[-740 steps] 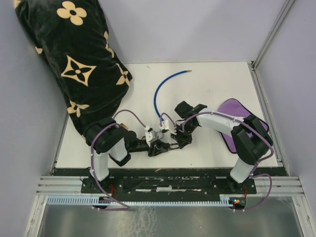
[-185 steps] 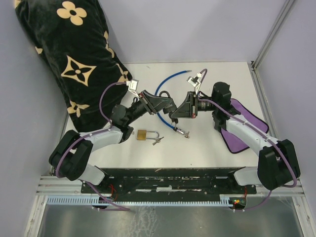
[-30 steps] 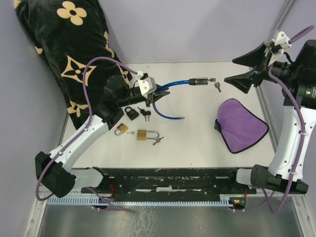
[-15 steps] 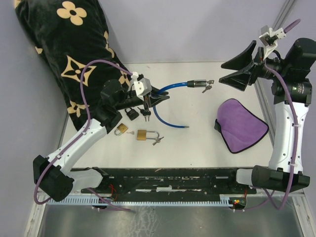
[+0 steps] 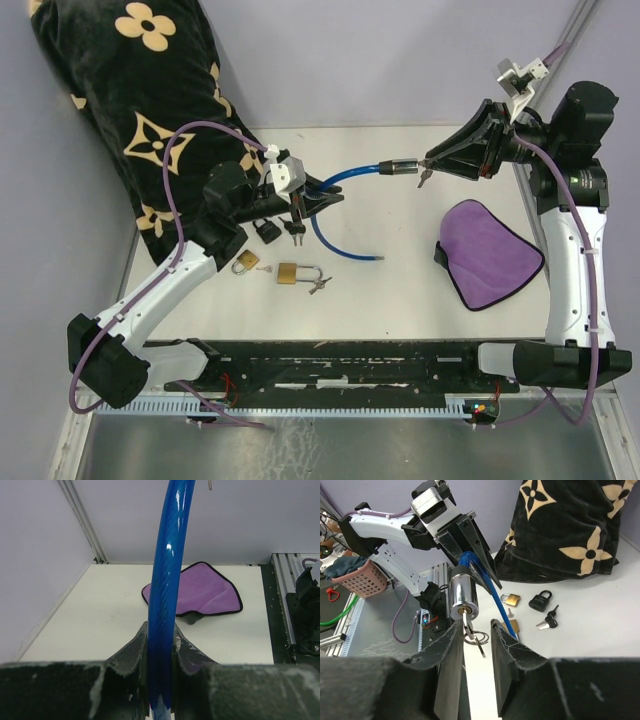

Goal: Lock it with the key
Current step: Adjust the key in the lock.

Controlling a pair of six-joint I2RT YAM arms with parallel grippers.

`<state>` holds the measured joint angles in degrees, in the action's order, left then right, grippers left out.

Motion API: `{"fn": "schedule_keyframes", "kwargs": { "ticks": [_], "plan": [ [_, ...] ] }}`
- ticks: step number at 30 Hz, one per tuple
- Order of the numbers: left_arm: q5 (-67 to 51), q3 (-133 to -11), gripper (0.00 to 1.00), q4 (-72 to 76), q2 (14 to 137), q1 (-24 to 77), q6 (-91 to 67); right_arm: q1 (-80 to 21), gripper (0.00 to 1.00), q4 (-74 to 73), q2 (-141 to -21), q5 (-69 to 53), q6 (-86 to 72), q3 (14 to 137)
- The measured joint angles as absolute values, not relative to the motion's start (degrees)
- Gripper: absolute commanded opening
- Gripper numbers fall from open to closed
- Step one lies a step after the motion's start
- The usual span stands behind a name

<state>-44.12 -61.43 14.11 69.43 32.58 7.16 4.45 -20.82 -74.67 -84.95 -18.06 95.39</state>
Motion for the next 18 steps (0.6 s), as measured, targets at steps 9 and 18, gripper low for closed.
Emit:
{"fn": "schedule_keyframes", "kwargs": {
  "ticks": [9, 18],
  "plan": [
    [-44.01, -61.41, 0.03, 14.24, 69.43, 32.51, 6.92, 2.33, 0.02, -19.07, -74.70, -84.97, -24.29, 94.98],
    [-40.47, -61.56, 0.03, 8.84, 70.04, 32.47, 13.98, 2.28, 0.02, -20.60, -77.17, -85.86, -38.98, 91.09]
  ]
}}
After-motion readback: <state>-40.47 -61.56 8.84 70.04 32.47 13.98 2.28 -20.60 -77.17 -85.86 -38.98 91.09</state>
